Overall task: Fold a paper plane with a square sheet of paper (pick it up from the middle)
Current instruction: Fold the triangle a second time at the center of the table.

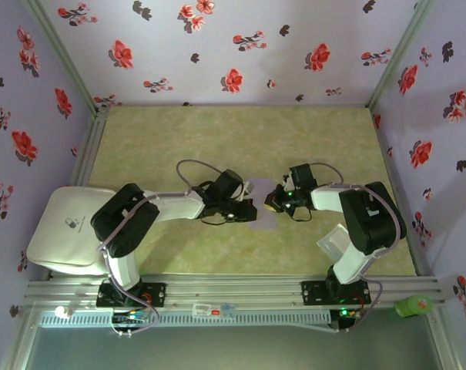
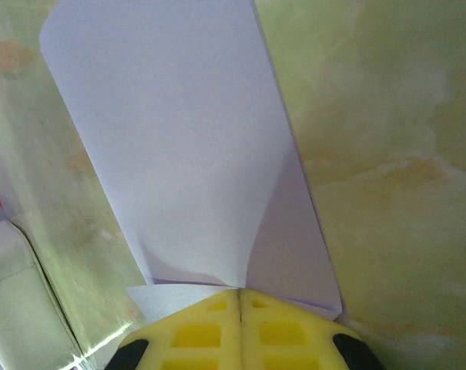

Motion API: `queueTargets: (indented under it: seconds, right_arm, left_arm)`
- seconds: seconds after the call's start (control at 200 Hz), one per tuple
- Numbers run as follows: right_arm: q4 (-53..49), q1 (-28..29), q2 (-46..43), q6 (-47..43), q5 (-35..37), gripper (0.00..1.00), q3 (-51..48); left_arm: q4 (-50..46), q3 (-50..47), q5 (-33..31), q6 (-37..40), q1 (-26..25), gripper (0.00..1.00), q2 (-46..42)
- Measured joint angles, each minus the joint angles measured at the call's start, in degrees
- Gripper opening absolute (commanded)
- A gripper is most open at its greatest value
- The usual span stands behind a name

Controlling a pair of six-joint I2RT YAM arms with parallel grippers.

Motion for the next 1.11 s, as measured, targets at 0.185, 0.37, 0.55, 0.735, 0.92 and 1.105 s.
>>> queueTargets:
  seconds: [0.185, 0.37, 0.55, 0.735, 0.92, 1.105]
  right_arm:
    - [0.00, 0.00, -0.09, -0.02, -0.04, 0.01, 0.00]
    - [-1.09, -0.28, -0.68, -1.07, 0.15, 0.03, 0.02]
    - [-2.89, -0.37, -2.47, -1.73, 0.22, 0.01, -0.04]
    - [-2.89, 1.11, -7.72, -1.90, 0.17, 0.00, -0.39]
    - [-1.49, 4.35, -7.96, -1.07, 0.07, 0.00, -3.78]
    - [0.59, 5.16, -4.85, 0.22, -1.20, 0.00, -5.31]
  left_arm:
    - [0.74, 1.86, -0.96, -0.37, 0.44, 0.00, 4.72]
    - [1.22, 0.44, -2.62, -1.36, 0.44, 0.00, 5.68]
    - [5.05, -1.90, -2.60, -2.51, 0.44, 0.00, 5.14]
    - [5.55, -2.19, -2.69, -3.41, 0.42, 0.00, 5.05]
    - [5.46, -2.14, -2.82, -3.63, 0.37, 0.00, 5.05]
    - [5.20, -2.05, -2.82, -3.63, 0.37, 0.00, 5.05]
